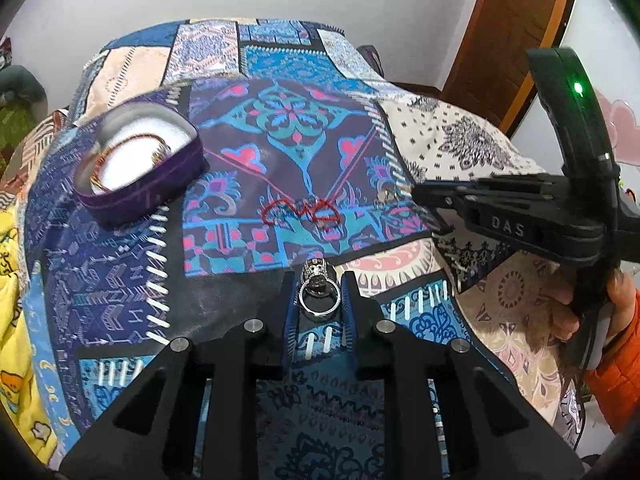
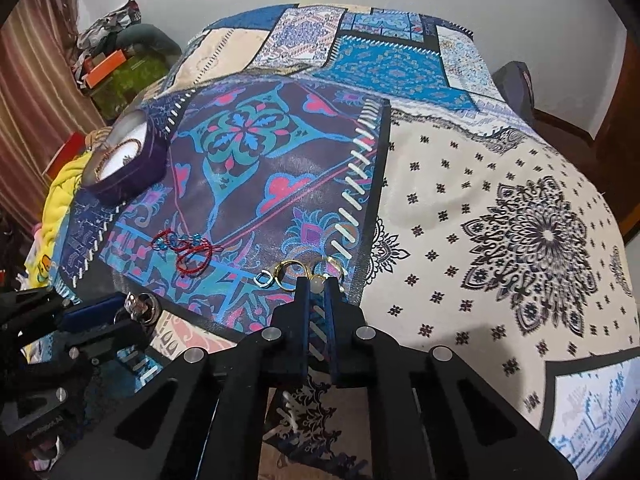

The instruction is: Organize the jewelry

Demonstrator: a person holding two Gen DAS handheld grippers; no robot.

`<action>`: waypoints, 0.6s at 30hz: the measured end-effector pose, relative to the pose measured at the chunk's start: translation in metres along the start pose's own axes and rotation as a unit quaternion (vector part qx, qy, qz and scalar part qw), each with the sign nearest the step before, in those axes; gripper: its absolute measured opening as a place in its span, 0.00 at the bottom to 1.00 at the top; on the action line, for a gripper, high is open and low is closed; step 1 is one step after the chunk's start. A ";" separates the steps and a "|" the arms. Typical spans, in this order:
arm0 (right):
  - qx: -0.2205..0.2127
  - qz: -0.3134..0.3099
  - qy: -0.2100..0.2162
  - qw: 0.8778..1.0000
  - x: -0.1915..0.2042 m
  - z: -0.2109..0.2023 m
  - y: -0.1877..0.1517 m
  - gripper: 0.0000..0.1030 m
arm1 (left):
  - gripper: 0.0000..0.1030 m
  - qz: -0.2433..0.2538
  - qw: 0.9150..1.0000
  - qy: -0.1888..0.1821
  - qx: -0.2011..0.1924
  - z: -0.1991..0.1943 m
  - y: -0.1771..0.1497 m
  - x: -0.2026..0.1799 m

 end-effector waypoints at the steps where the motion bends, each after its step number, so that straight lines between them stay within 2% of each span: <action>1: -0.003 -0.001 -0.001 1.000 -0.001 -0.003 0.000 0.06 | 0.20 0.000 1.000 0.002 -0.005 -0.004 0.002 0.001; 13: -0.034 -0.010 0.010 0.999 0.004 -0.041 -0.007 0.05 | 0.20 -0.012 0.998 0.026 -0.047 -0.039 0.014 0.013; 18: -0.025 -0.033 -0.002 0.999 0.008 -0.040 -0.013 0.05 | 0.20 -0.017 0.998 0.038 -0.049 -0.047 0.008 0.021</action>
Point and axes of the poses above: each gripper's, at about its wrist camera, not at the fingertips, and z roughly the way its jaws point, x to its left, y to its top, the point moved 4 cm from there along z, roughly the way its jaws point, and after that the axes turned 10 degrees about z, right-handed, at the moved point
